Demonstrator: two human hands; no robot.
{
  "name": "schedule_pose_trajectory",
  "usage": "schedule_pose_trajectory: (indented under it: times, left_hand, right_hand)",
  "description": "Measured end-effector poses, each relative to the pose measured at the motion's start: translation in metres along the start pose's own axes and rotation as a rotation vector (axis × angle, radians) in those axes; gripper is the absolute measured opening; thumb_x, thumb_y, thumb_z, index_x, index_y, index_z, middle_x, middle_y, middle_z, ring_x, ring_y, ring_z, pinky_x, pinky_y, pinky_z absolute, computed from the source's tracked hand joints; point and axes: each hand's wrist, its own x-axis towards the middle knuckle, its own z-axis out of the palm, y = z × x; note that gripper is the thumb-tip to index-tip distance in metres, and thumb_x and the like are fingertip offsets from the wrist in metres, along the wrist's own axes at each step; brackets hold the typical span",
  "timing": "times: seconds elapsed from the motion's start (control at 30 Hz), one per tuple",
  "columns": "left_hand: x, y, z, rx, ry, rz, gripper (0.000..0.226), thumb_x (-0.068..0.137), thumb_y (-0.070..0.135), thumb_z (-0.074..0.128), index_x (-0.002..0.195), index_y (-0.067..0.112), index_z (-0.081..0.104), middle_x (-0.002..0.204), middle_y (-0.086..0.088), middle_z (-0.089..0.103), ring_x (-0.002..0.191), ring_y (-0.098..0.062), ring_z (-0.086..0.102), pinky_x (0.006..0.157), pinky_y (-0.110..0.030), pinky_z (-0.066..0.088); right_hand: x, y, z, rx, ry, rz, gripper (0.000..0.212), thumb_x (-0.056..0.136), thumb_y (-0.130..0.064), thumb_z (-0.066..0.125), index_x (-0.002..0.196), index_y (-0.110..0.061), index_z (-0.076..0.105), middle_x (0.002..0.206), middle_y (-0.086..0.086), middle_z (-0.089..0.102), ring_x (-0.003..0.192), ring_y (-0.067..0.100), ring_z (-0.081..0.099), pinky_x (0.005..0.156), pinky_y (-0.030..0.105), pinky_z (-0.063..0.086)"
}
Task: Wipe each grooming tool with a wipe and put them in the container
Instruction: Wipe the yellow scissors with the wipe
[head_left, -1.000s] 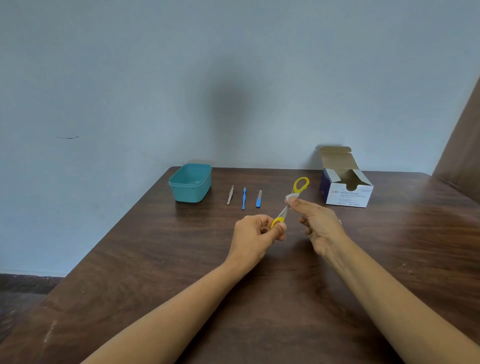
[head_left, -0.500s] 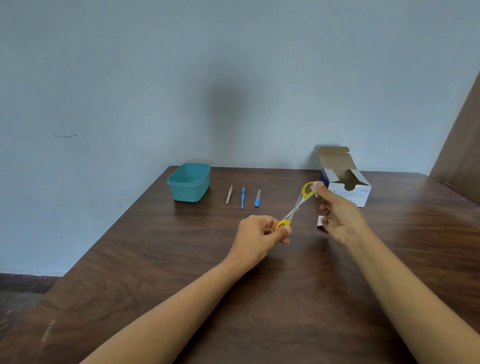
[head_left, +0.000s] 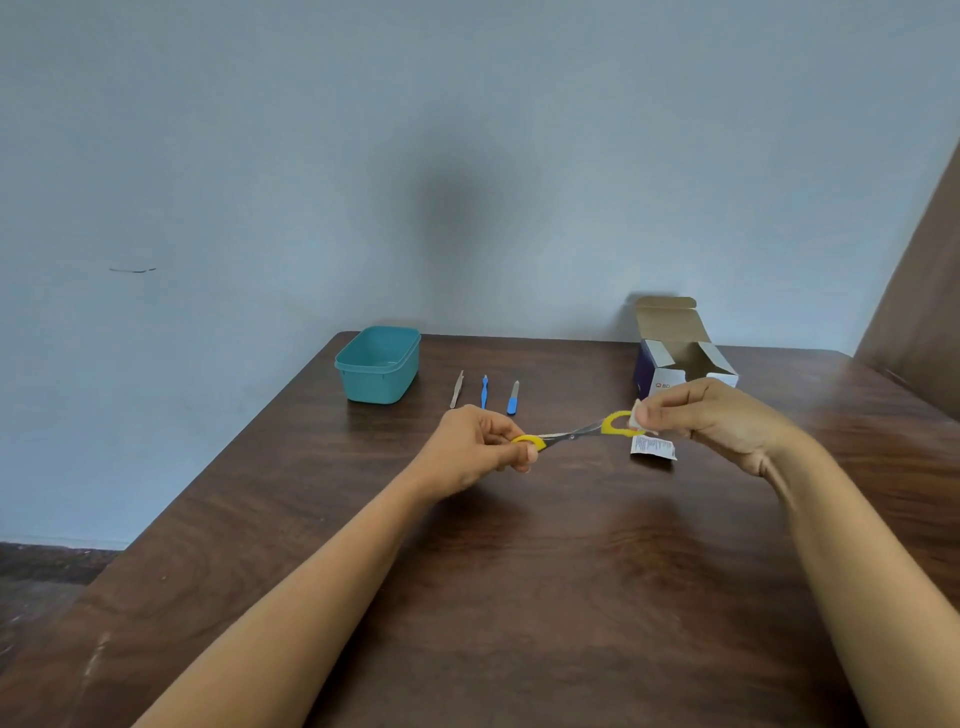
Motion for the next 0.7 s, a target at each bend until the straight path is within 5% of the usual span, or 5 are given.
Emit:
schedule_pose_trajectory:
  times: [0.1,0.3,0.5,0.6,0.7]
  left_hand:
    - [0.0,-0.001,-0.002,0.035,0.014,0.009,0.009,0.083,0.019,0.074,0.087,0.011,0.076,0.074,0.002,0.074,0.067,0.004,0.06,0.071,-0.014,0.045]
    - [0.0,-0.003,0.0,0.071,0.042,-0.015,0.008,0.081,0.021,0.075,0.087,0.016,0.077,0.077,0.003,0.075,0.069,0.004,0.062,0.075,-0.016,0.048]
    - [-0.001,-0.003,0.004,0.115,0.048,-0.05,0.009,0.081,0.025,0.075,0.087,0.019,0.077,0.08,0.001,0.075,0.076,-0.008,0.062,0.082,-0.028,0.052]
    - [-0.001,-0.003,0.005,0.113,0.083,-0.066,0.01,0.081,0.026,0.075,0.087,0.018,0.077,0.081,-0.003,0.075,0.079,-0.017,0.063,0.082,-0.03,0.052]
    - [0.0,-0.001,0.006,0.011,0.163,-0.063,0.007,0.081,0.024,0.075,0.085,0.018,0.076,0.076,0.0,0.075,0.073,-0.004,0.064,0.074,-0.018,0.052]
  right_hand:
    - [-0.002,-0.004,-0.002,-0.171,-0.019,-0.032,0.02,0.065,-0.03,0.079,0.075,-0.013,0.078,0.093,0.009,0.074,0.098,0.018,0.063,0.092,0.025,0.042]
    - [-0.005,-0.011,0.004,-0.378,0.002,-0.064,0.008,0.075,-0.022,0.079,0.073,-0.015,0.078,0.083,0.001,0.073,0.079,0.003,0.061,0.073,0.017,0.042]
    - [-0.002,-0.011,0.011,-0.665,0.043,-0.106,0.01,0.073,-0.025,0.081,0.072,-0.015,0.077,0.069,-0.005,0.066,0.063,0.008,0.049,0.056,0.02,0.034]
    - [0.0,-0.01,0.012,-0.616,0.067,-0.115,0.009,0.073,-0.025,0.081,0.072,-0.017,0.077,0.076,0.005,0.069,0.068,0.013,0.051,0.059,0.024,0.035]
    - [0.005,-0.007,0.012,-0.416,0.181,-0.109,0.008,0.075,-0.024,0.079,0.071,-0.017,0.076,0.065,0.006,0.061,0.067,0.016,0.049,0.063,0.028,0.036]
